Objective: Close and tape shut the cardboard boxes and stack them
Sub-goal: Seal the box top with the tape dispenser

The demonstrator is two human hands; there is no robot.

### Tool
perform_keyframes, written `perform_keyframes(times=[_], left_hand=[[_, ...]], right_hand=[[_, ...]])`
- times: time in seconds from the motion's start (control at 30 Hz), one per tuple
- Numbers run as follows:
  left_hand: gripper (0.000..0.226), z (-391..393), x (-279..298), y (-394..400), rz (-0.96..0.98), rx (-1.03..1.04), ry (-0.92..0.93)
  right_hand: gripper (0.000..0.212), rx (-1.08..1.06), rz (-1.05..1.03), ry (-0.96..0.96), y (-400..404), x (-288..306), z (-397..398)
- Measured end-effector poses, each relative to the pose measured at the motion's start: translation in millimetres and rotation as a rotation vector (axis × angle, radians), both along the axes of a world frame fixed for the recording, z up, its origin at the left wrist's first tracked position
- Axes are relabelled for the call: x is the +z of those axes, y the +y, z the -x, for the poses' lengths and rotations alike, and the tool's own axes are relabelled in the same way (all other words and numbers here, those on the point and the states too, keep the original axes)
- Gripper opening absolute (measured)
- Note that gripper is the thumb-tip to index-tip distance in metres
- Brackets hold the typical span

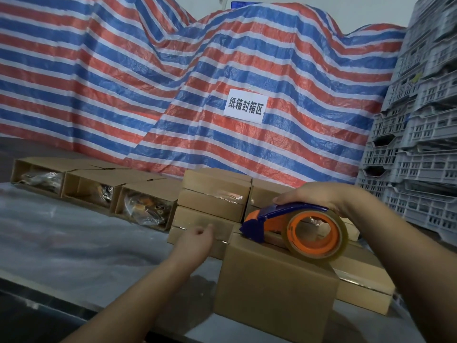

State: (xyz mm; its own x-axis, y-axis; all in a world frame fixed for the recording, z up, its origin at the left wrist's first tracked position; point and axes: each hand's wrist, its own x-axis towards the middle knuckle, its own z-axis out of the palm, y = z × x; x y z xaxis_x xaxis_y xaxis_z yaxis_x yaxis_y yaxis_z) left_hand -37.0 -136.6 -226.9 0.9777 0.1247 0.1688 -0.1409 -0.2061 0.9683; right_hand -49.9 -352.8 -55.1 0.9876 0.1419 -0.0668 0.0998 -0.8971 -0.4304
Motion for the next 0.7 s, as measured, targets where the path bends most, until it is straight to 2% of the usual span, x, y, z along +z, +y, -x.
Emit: perform_keyframes(times=[0.17,0.3,0.37,0.57,0.7], left_hand=[[0.037,2,23,-15,-0.06,-0.215,0.141],[0.043,2,19,-13,0.064,-0.336,0.238],[0.044,1,18,-11,0.085,-0.352,0.255],[0.038,1,27,-12,-0.031,-0.311,0.255],[0.036,2,26,-15,-0.019,-0.288,0.246]], right_hand=[[0.049,0.009,0.008,0.019,-3,0,-3],[0.05,0.006,0.017,0.006,-4,0,-3],[0.05,-0.001,0.005,0.02,-4,0,-3],[0.045,0.063,-0.07,0.11,-8,6,1],[0.049,0.067,-0.142,0.207,-24,11,4]])
